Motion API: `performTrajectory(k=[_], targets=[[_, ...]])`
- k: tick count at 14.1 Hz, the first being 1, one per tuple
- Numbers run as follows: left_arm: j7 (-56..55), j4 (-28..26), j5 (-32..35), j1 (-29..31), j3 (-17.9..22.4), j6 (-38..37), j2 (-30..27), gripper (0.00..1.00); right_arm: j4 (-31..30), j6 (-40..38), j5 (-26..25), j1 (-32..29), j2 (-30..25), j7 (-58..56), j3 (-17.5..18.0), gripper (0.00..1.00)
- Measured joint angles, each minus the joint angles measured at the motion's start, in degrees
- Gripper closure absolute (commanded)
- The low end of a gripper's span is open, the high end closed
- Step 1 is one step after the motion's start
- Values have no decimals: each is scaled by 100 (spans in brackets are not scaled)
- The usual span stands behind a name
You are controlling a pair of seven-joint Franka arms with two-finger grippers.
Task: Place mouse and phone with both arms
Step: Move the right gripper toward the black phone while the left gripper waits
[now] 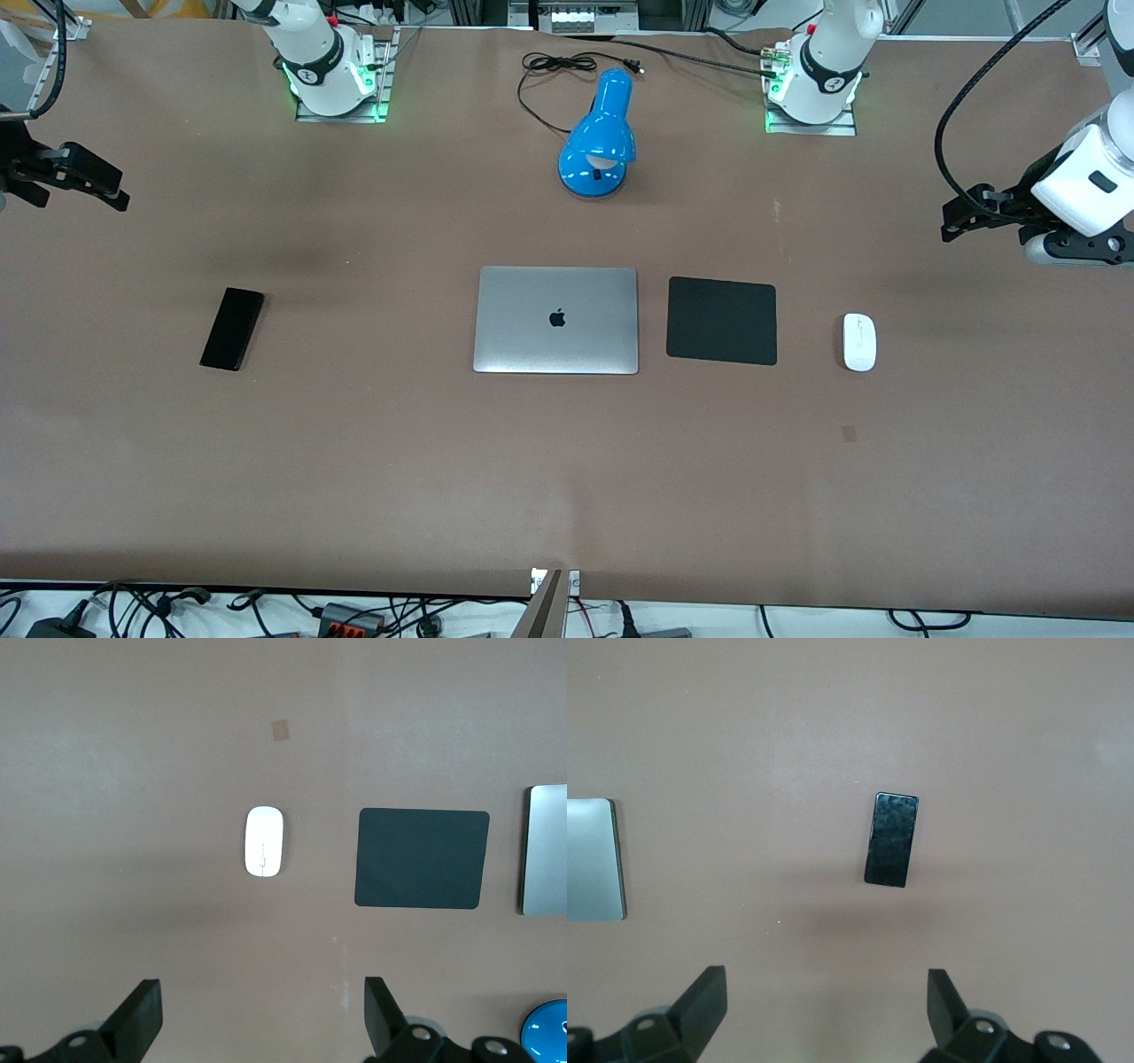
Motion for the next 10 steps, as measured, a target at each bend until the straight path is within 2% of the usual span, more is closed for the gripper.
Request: performTrajectory(k=[10], targets=[[3, 0, 0, 0, -1, 0, 0, 0, -140, -4, 0, 23, 39, -2, 35, 0]])
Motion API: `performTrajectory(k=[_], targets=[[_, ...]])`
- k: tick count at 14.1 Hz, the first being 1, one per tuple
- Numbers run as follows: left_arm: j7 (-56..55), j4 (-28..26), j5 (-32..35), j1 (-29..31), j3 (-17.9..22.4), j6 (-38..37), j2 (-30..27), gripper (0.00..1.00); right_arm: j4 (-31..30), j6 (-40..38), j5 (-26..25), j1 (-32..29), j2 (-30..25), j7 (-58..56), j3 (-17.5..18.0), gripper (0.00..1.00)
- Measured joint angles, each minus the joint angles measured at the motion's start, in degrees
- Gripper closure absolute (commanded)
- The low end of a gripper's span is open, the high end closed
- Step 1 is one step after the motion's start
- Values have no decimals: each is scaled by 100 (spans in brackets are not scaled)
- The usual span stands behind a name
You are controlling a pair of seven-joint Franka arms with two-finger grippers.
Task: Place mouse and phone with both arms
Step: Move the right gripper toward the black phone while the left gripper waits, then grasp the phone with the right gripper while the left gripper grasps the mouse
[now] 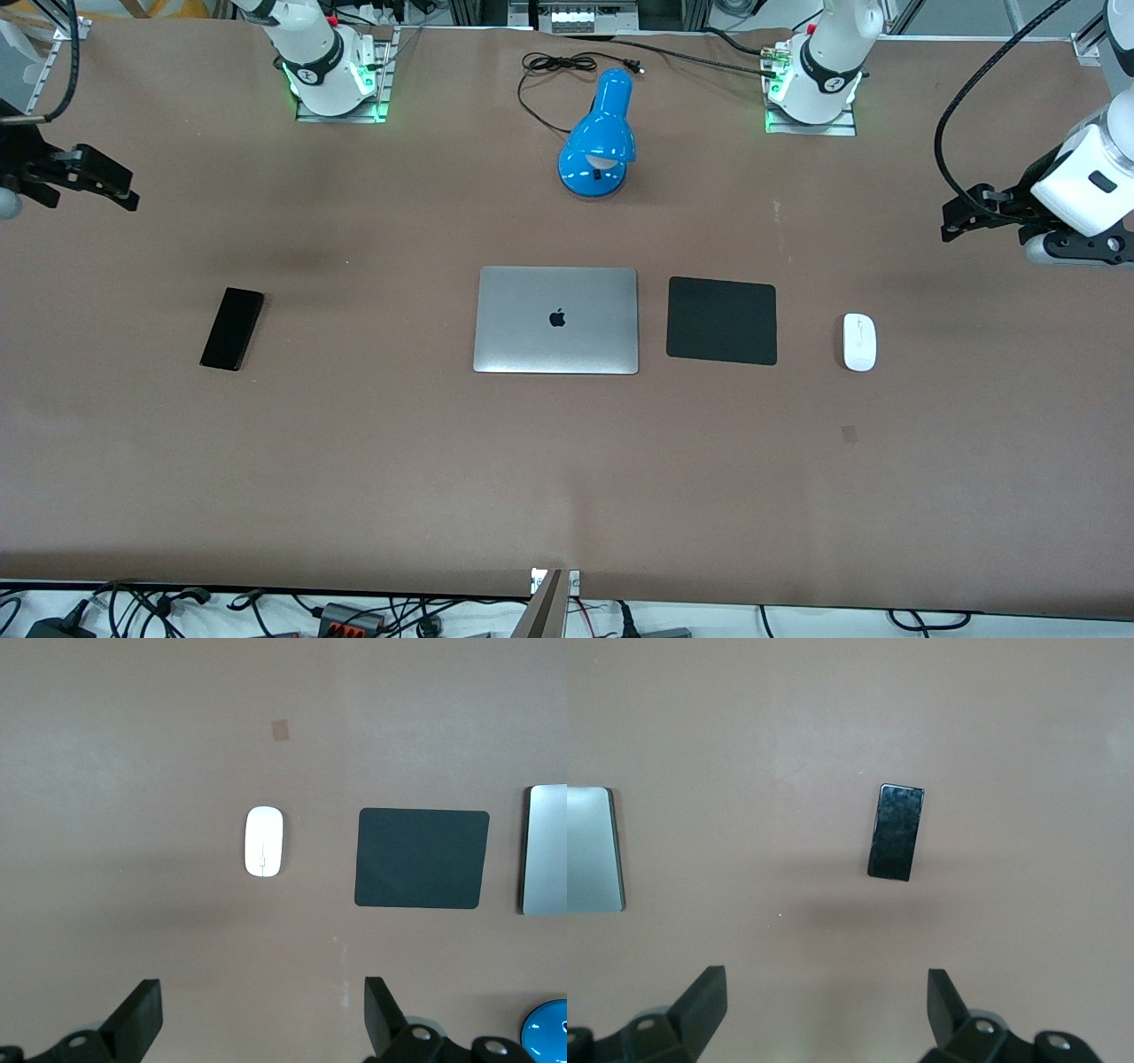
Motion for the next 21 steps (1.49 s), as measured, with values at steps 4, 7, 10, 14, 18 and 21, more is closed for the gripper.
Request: performTrajectory(k=[4, 7, 10, 14, 18, 21], targets=[[0, 0, 0, 0, 0, 0, 0, 0, -52, 153, -55, -10, 365, 12, -10, 0], [1, 0, 0, 0, 0, 0, 0, 0, -222, 550, -60, -39, 704, 17, -31, 0], [1, 0, 0, 0, -1, 0, 0, 0, -357, 892, -64, -111, 1050, 29, -64, 0], [1, 0, 0, 0, -1, 0, 1, 0, -387, 1254, -65, -365, 1517, 30, -84, 0], [1, 29, 0, 2, 11, 0, 8, 0, -387, 1659, -65, -443, 1793, 30, -83, 0], [0, 206, 0, 4, 36, -87, 141, 0, -404, 1845, -65, -446, 1919, 30, -83, 0]])
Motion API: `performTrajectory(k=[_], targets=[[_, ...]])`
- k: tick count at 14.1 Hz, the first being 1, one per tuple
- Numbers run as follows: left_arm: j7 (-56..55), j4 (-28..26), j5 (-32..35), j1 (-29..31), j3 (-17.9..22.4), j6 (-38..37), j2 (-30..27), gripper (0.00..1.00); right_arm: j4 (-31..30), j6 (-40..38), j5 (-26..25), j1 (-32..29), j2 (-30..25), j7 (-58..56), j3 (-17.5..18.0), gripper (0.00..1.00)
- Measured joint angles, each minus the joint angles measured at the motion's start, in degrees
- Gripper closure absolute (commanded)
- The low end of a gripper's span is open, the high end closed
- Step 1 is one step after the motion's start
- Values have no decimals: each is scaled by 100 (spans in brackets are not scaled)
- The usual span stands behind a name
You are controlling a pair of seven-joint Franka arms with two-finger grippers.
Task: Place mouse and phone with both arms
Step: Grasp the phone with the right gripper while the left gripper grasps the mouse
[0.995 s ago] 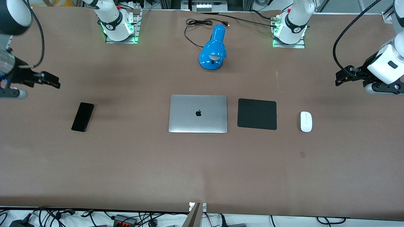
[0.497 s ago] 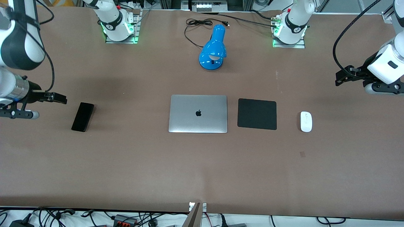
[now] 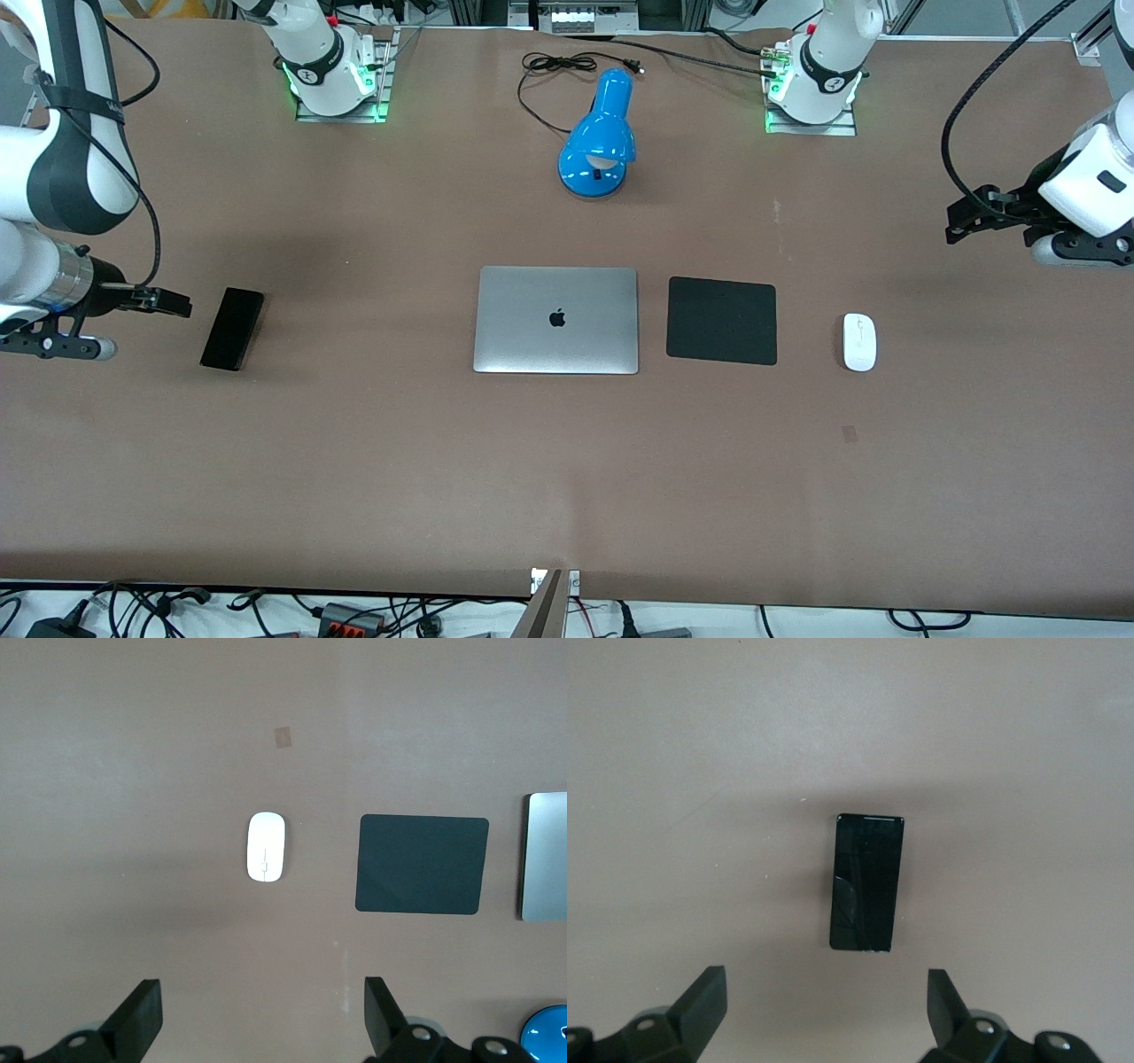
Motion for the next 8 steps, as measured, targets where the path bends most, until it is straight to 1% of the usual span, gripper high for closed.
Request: performTrajectory(k=[2, 5, 7, 8], targets=[[0, 104, 0, 10, 6, -239, 160, 0, -119, 226, 0, -30, 50, 0, -1, 0], [0, 111, 4, 29, 11, -700, 480, 0, -479, 742, 0, -55, 60, 0, -2, 0], [9, 76, 23, 119, 19, -738, 859, 0, -732, 1060, 0, -62, 84, 2, -3, 0], [54, 20, 42, 166, 27, -563, 1044, 0, -853, 1201, 0, -89, 127, 4, -5, 0]])
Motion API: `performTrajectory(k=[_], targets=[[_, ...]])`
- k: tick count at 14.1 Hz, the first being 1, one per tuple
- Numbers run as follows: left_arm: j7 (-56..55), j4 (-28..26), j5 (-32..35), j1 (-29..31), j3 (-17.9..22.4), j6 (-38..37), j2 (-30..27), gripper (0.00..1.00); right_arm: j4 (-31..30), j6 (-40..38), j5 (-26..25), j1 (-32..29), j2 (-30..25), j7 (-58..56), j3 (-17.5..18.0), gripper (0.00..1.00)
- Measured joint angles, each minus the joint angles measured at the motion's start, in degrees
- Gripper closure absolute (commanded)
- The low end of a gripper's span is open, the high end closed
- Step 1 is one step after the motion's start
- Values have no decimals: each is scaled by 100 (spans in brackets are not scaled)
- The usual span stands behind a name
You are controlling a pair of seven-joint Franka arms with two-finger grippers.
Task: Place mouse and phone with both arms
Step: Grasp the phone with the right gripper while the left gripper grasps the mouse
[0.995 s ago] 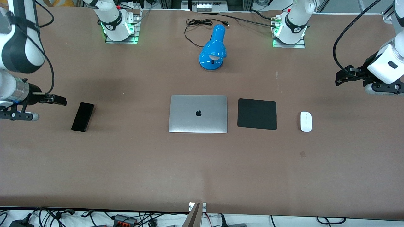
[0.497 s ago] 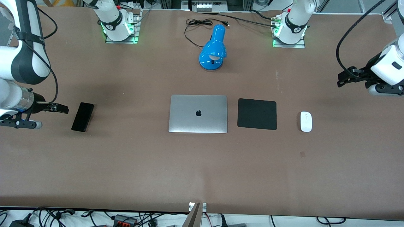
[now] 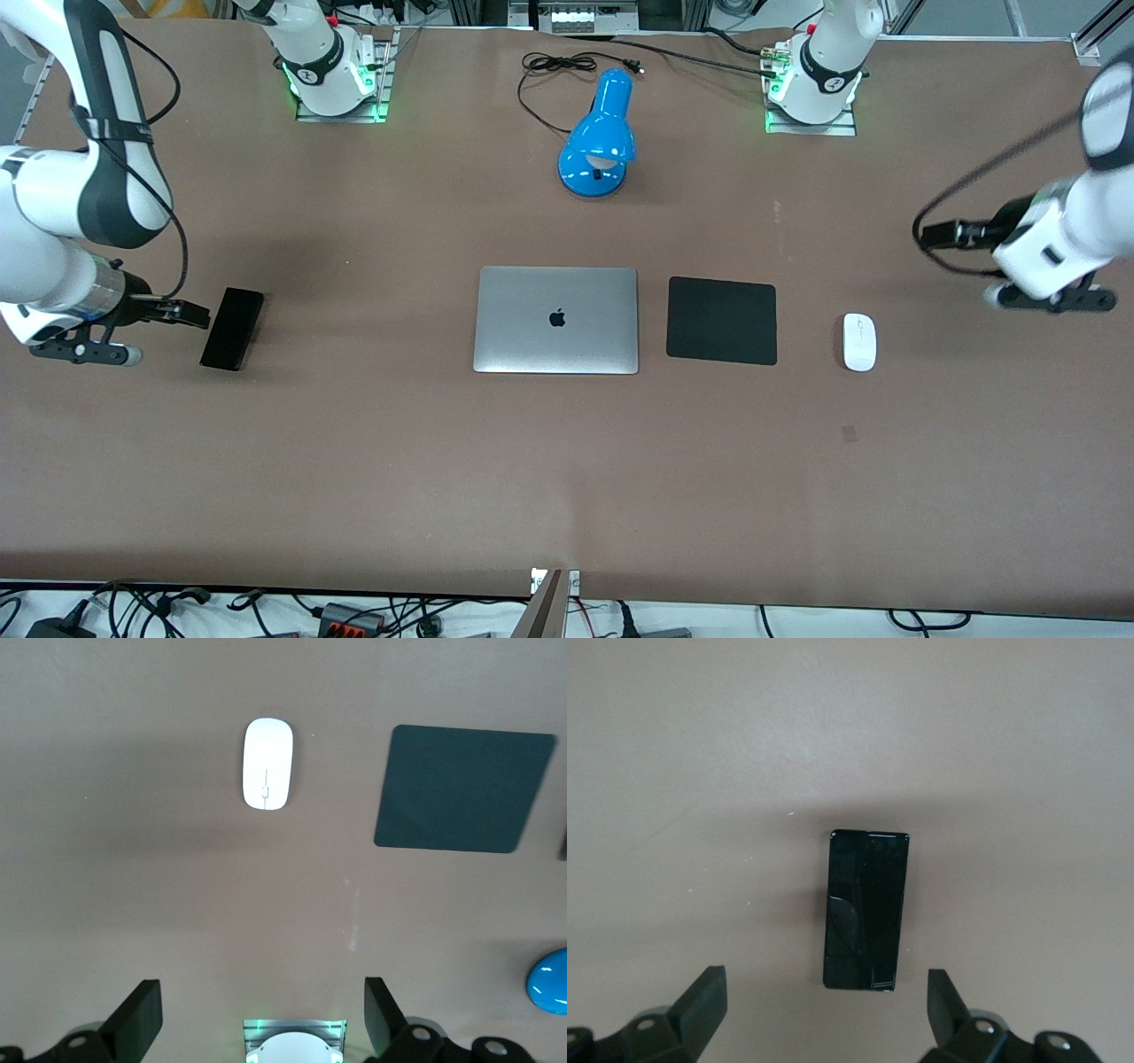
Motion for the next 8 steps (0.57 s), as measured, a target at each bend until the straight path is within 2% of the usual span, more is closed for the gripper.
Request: performTrajectory(k=[2, 6, 8], targets=[[74, -492, 43, 55, 2, 1023, 218, 0, -225, 299, 0, -105, 137, 0, -1, 0], [152, -2220, 153, 58, 0, 3828, 374, 0, -412, 909, 1, -200, 598, 49, -2, 0], [156, -2655, 369, 58, 0, 4599, 475, 0, -411, 1066, 5, -239, 831, 103, -2, 0]])
